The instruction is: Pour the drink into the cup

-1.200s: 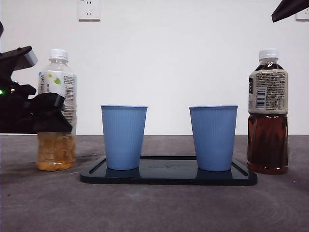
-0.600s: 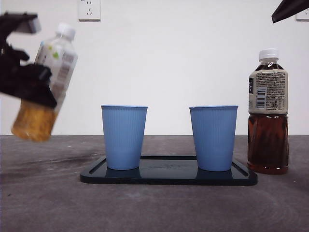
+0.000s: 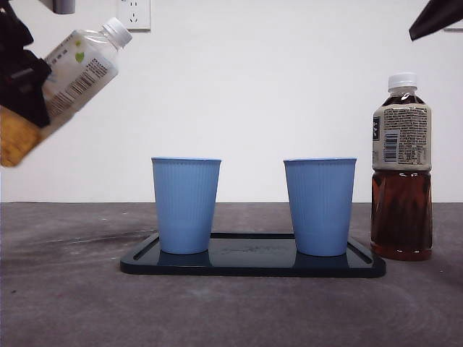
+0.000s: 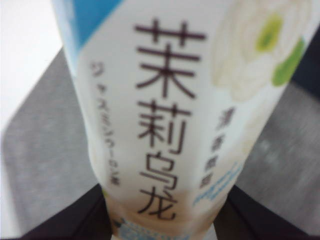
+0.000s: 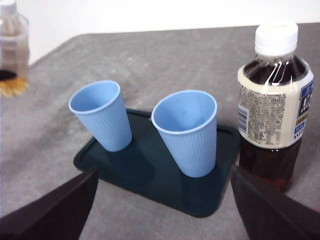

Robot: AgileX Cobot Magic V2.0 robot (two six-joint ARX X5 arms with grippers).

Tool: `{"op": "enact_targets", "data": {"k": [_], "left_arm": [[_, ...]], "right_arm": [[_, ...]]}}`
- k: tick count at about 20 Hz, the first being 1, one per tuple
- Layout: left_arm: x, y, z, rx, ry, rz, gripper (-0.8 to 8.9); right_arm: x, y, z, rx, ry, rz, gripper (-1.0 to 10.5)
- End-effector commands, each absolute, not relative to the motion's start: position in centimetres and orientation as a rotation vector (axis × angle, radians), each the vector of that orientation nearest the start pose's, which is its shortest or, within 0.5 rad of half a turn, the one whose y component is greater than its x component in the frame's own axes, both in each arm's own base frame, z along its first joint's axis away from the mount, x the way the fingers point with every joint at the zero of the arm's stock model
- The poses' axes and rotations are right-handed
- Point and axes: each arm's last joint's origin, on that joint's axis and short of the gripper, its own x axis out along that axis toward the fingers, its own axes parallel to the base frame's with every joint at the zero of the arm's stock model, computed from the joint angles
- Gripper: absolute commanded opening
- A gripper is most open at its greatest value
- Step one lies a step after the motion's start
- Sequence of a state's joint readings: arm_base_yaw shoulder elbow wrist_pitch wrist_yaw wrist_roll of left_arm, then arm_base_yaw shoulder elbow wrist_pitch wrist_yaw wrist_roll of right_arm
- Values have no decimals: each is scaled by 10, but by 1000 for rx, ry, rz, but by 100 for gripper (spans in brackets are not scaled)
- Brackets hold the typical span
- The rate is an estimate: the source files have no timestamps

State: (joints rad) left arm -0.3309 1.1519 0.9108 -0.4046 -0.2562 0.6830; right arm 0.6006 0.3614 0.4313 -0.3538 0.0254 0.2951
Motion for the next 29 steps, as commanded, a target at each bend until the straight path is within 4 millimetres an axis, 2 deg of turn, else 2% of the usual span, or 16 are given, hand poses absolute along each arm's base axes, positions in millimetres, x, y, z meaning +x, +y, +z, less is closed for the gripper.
{"op": "enact_targets", "data": {"k": [1, 7, 16, 25, 29], "left_arm": [[230, -76, 313, 980, 494, -254, 177], [225, -87, 320, 1176, 505, -224, 176], [232, -107, 301, 1391, 604, -200, 168], [242, -132, 282, 1533, 614, -245, 153], [248, -136, 277, 1588, 629, -208, 153]], "right_arm": [[87, 60, 249, 173, 349, 537, 422], [87, 59, 247, 163, 370, 534, 422], [86, 59, 244, 136, 400, 548, 422], [78, 67, 246, 165, 441, 936, 422], [76, 69, 246, 176, 453, 1019, 422]]}}
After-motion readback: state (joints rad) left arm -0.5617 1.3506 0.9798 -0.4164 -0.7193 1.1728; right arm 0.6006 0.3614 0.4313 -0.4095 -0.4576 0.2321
